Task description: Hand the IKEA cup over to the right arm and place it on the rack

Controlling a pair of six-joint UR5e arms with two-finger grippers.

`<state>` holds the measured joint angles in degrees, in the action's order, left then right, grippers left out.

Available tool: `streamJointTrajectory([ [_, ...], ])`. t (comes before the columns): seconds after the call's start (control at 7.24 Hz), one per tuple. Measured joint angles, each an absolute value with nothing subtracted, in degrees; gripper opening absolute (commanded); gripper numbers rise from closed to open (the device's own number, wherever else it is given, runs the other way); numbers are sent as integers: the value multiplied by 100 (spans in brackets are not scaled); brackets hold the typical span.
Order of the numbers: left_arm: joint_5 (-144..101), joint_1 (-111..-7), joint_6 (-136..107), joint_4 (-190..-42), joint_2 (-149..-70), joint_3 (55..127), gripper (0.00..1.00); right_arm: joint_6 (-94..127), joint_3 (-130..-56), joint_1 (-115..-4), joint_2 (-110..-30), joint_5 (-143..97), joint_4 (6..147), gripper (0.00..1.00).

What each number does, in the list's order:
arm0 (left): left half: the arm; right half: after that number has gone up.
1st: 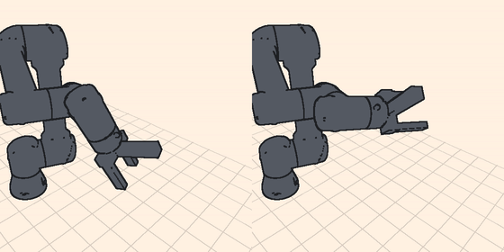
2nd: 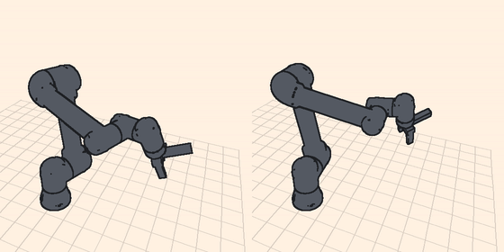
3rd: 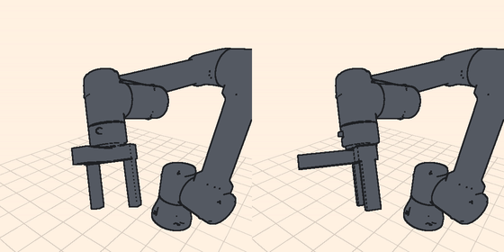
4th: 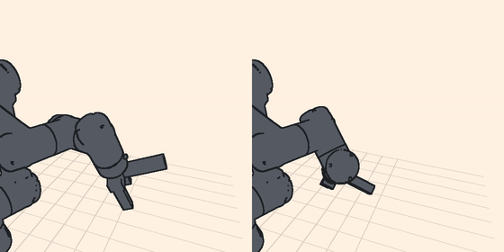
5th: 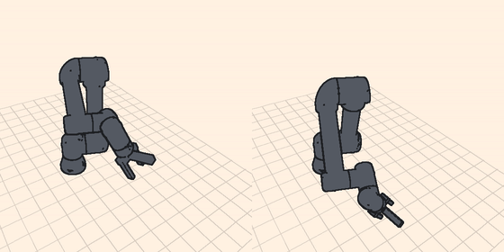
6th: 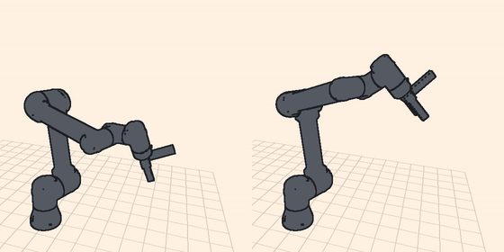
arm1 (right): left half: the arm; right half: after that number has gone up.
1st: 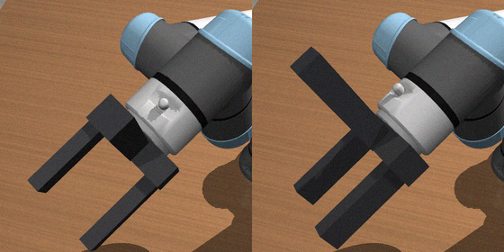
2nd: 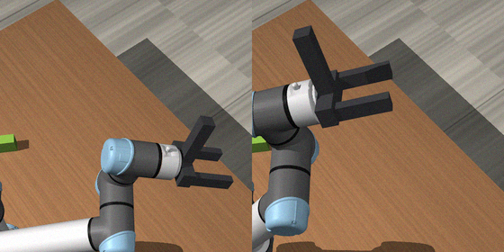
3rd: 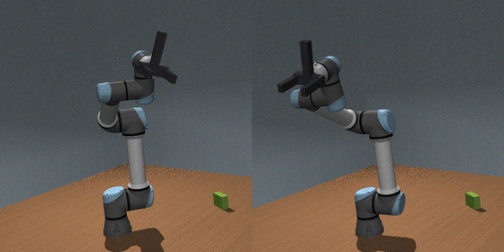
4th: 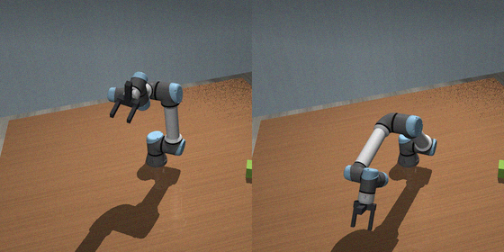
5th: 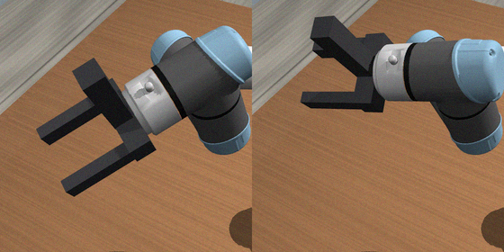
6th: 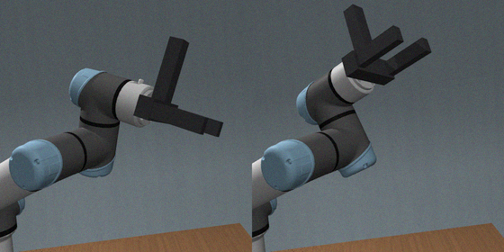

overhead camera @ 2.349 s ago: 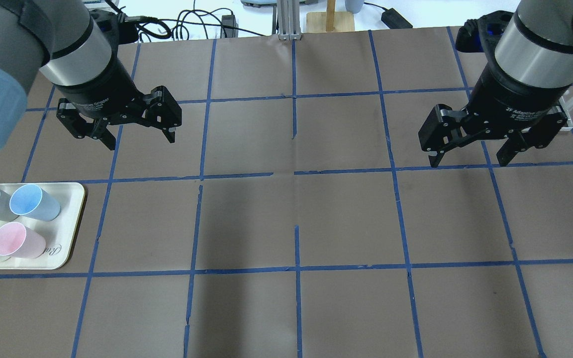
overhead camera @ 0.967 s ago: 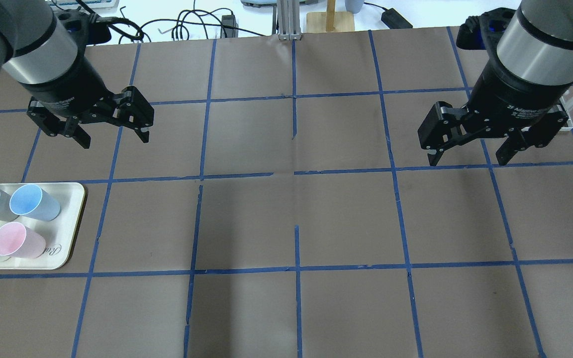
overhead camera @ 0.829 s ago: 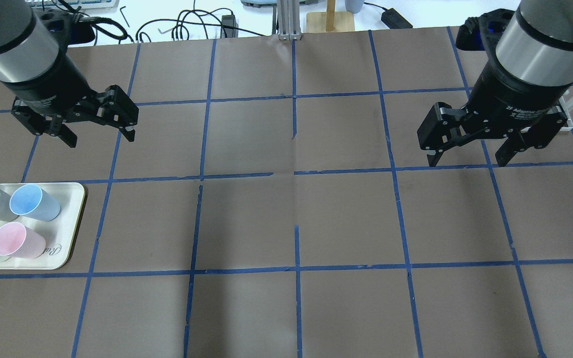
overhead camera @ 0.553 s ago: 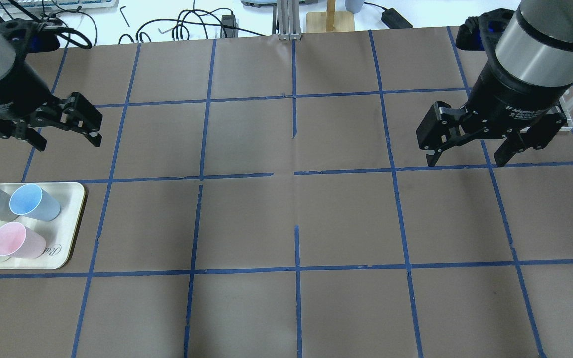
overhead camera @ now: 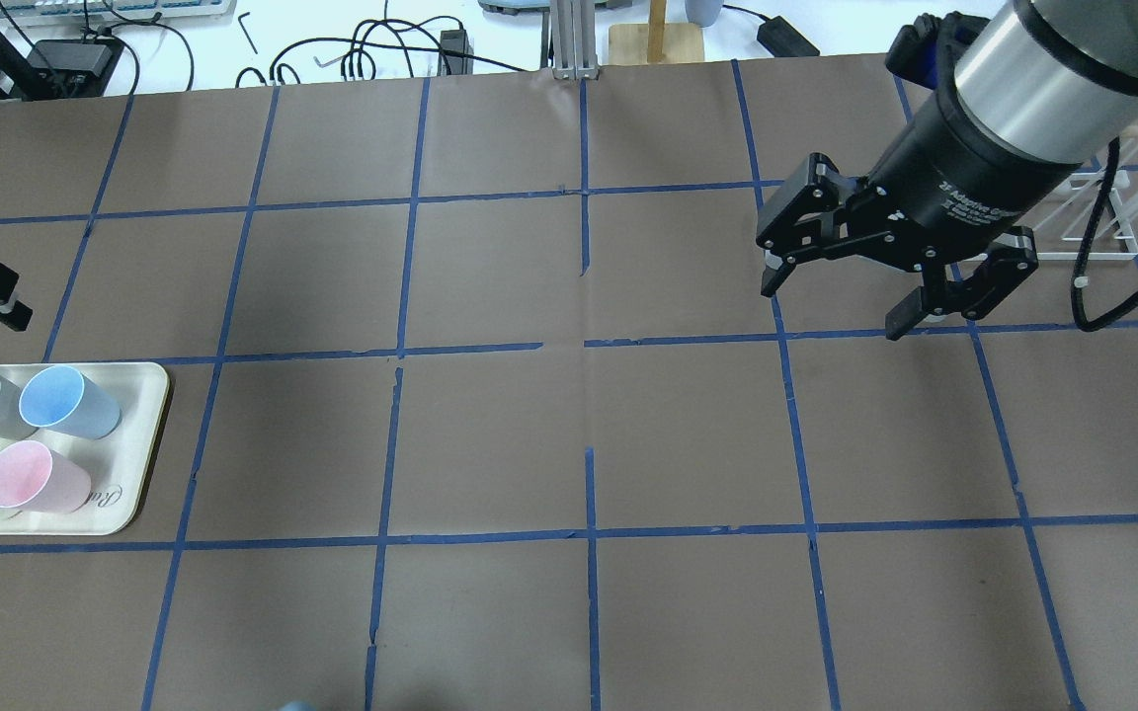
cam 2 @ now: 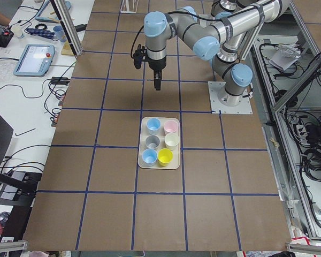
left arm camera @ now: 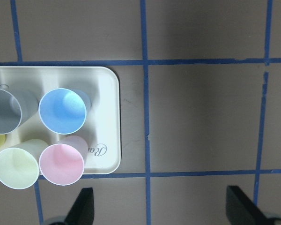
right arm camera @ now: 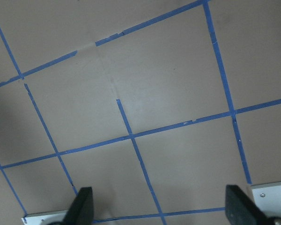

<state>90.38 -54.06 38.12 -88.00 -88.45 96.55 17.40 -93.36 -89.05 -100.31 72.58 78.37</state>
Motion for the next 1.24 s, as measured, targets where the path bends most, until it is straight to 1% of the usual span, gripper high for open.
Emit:
streamJointTrajectory([
  [0.41, 9015, -4752, 4731, -8225, -9271, 9661, 100, 2785, -9365, -8897, -9936, 6277, 7954, 100],
  [0.83, 8745, -3966, 5739, -7447, -10080, 9437, 100, 3851, -9414, -8903, -9785, 5109, 8224, 100],
  [1.24, 8514, -3468, 6424, -7106, -11167, 8740, 100, 4270, -9508, -8903, -9472, 4207, 8449, 100],
])
